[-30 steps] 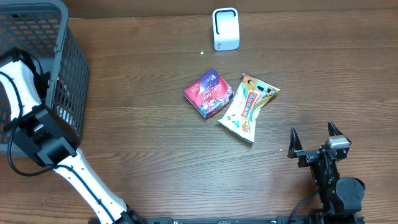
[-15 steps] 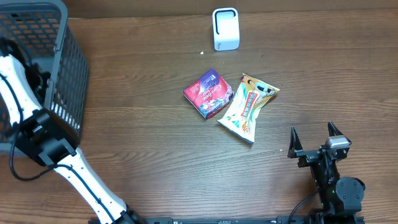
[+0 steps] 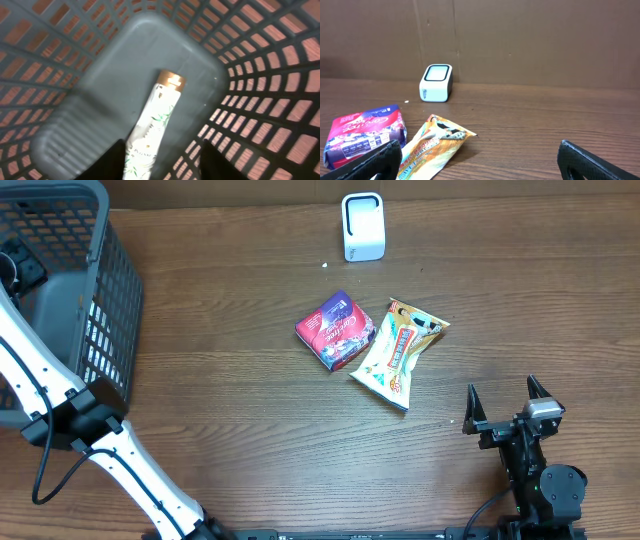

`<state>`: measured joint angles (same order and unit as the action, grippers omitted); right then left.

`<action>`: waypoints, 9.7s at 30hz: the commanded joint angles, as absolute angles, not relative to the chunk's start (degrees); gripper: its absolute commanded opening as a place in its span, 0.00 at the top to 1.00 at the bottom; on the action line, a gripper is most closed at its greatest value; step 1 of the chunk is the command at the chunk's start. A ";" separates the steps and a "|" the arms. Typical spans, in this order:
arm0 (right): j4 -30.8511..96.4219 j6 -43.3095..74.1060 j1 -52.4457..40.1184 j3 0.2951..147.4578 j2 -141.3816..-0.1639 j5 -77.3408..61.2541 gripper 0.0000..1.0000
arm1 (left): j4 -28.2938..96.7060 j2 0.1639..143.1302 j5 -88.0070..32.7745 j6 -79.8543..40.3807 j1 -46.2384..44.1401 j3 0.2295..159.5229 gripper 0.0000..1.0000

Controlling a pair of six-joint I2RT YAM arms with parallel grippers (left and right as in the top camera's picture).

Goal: Scan the item barcode
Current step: 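Grip the white spray can with the left gripper and lift, then carry the spray can over the table near the scanner, then release the spray can onto the pouch and retract the left arm, then lower the left gripper into the basket over the orange box, then grasp the orange box with the left gripper and lift it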

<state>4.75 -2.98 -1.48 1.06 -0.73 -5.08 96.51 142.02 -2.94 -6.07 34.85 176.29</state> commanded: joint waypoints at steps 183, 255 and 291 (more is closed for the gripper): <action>4.54 -3.05 -0.99 0.47 -0.16 -4.54 0.00 | 96.82 112.81 9.39 -40.21 41.67 141.93 0.00; 4.54 -3.05 -0.99 0.47 -0.16 -4.54 0.00 | 62.50 112.84 9.45 -46.98 41.87 86.96 0.59; 4.54 -3.05 -0.99 0.47 -0.16 -4.54 0.00 | 59.27 117.10 9.58 -43.18 41.65 86.30 0.76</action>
<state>4.75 -3.03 -1.48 1.06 -0.73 -5.06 59.46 116.31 8.73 -43.59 41.71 86.70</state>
